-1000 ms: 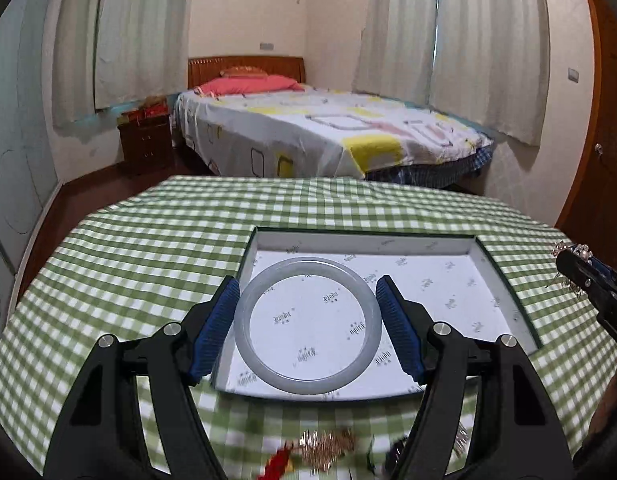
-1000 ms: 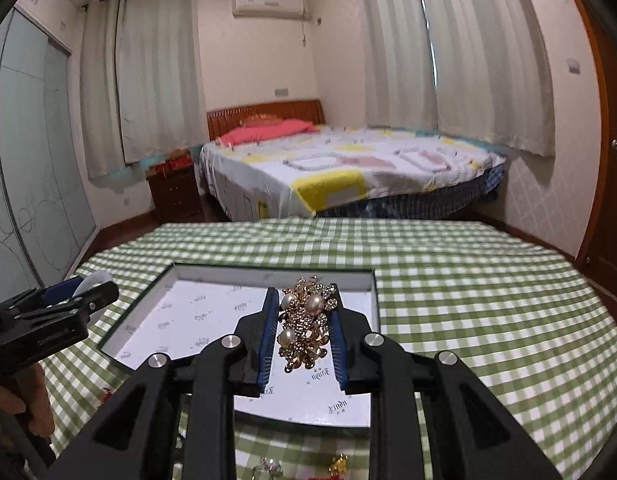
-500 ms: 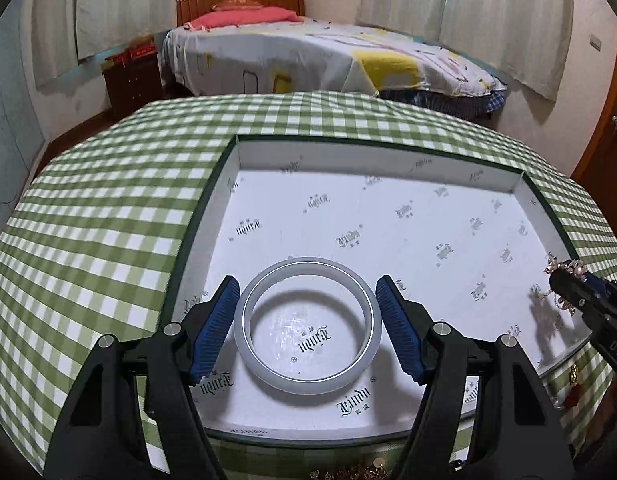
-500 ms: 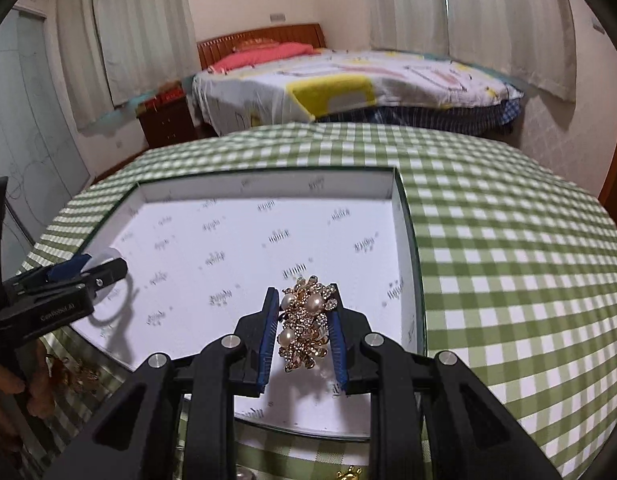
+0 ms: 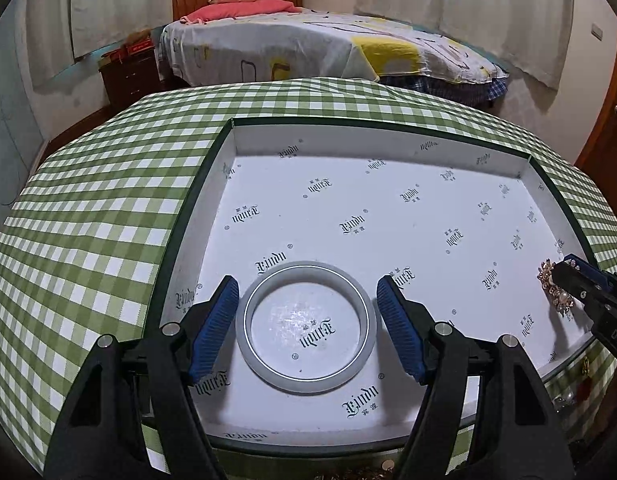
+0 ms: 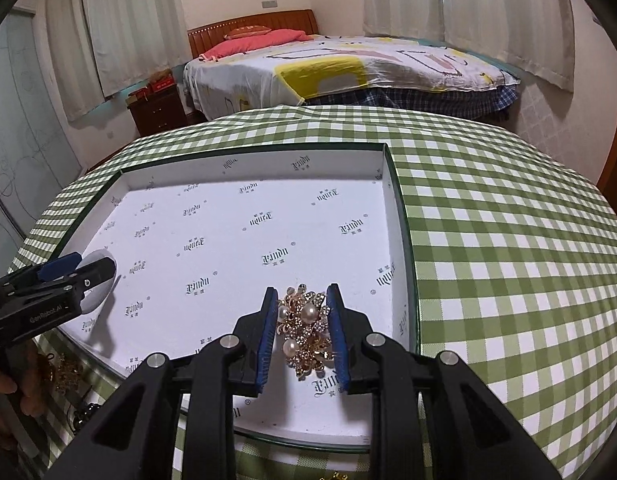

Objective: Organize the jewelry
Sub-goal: 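Carry bangle and brooch into the green tray and open both tools, then withdraw both tools from the tray toward the remaining jewelry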

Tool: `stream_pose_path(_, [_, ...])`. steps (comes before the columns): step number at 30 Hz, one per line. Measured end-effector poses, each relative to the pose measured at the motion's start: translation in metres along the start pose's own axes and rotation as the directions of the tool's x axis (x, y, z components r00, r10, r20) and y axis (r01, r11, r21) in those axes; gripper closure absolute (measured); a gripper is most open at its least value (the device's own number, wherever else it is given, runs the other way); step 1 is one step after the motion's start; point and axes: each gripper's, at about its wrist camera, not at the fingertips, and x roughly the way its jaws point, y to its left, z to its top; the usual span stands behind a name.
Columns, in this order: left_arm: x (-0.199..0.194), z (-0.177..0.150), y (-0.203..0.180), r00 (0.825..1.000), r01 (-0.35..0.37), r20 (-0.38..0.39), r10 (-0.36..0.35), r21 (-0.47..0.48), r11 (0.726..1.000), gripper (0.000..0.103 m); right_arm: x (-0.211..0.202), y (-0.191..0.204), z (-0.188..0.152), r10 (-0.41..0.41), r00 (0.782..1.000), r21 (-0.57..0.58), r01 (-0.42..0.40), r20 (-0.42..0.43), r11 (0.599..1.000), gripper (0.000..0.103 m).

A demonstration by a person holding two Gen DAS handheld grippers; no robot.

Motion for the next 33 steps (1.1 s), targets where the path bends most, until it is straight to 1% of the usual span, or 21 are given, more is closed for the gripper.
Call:
stream_pose_path(4, [-0.001, 0.001, 0.000, 1.000, 0.005, 0.004, -0.005, -0.009, 1.000, 0.032, -0.004, -0.001, 0.001, 0.005, 1.000, 0.005, -0.006, 0.015, 1.000, 0.069])
stream_pose_path(6, [-0.005, 0.001, 0.000, 1.000, 0.008, 0.015, -0.008, -0.015, 1.000, 0.028, -0.011, 0.000, 0.000, 0.008, 1.000, 0.007, -0.008, 0.029, 1.000, 0.066])
stream_pose_path(7, [-0.009, 0.001, 0.001, 1.000, 0.008, 0.024, -0.007, -0.019, 1.000, 0.023, -0.014, 0.000, 0.000, 0.008, 0.999, 0.006, -0.008, 0.036, 1.000, 0.064])
stream_pose_path(9, [-0.020, 0.000, 0.001, 0.998, 0.009, 0.056, -0.007, -0.030, 1.000, 0.023, -0.025, 0.003, -0.001, 0.005, 0.998, 0.001, -0.005, 0.058, 1.000, 0.058])
stream_pose_path(11, [-0.031, -0.002, 0.001, 0.996, 0.008, 0.085, -0.006, -0.033, 0.999, 0.023, -0.037, 0.005, -0.005, 0.002, 0.997, -0.006, -0.002, 0.082, 1.000, 0.056])
stream_pose_path(15, [-0.064, -0.014, -0.003, 0.983, 0.003, 0.183, 0.003, -0.035, 0.999, 0.022, -0.060, 0.007, -0.020, -0.008, 0.993, -0.014, 0.009, 0.114, 1.000, 0.050])
stream_pose_path(17, [-0.082, -0.024, -0.006, 0.974, -0.003, 0.228, 0.011, -0.035, 0.999, 0.020, -0.072, 0.008, -0.030, -0.016, 0.991, -0.014, 0.018, 0.132, 1.000, 0.048])
stream_pose_path(18, [-0.089, -0.029, -0.007, 0.970, -0.007, 0.244, 0.015, -0.033, 0.999, 0.018, -0.077, 0.009, -0.036, -0.018, 0.990, -0.015, 0.020, 0.137, 1.000, 0.047])
stream_pose_path(21, [-0.110, -0.051, -0.012, 0.960, -0.023, 0.278, 0.025, -0.012, 1.000, 0.017, -0.092, 0.014, -0.057, -0.028, 0.988, -0.034, 0.034, 0.153, 0.999, 0.043])
stream_pose_path(26, [-0.132, -0.078, -0.012, 0.960, -0.032, 0.277, 0.033, -0.008, 0.999, 0.017, -0.107, 0.021, -0.086, -0.012, 0.988, -0.048, 0.020, 0.156, 0.999, 0.038])
stream_pose_path(29, [-0.143, -0.092, -0.011, 0.961, -0.035, 0.273, 0.037, -0.010, 0.999, 0.017, -0.108, 0.028, -0.100, -0.002, 0.990, -0.060, 0.010, 0.142, 0.998, 0.030])
stream_pose_path(33, [-0.153, -0.108, -0.011, 0.963, -0.039, 0.268, 0.039, -0.007, 0.999, 0.016, -0.108, 0.032, -0.111, 0.020, 0.992, -0.067, -0.012, 0.126, 0.998, 0.024])
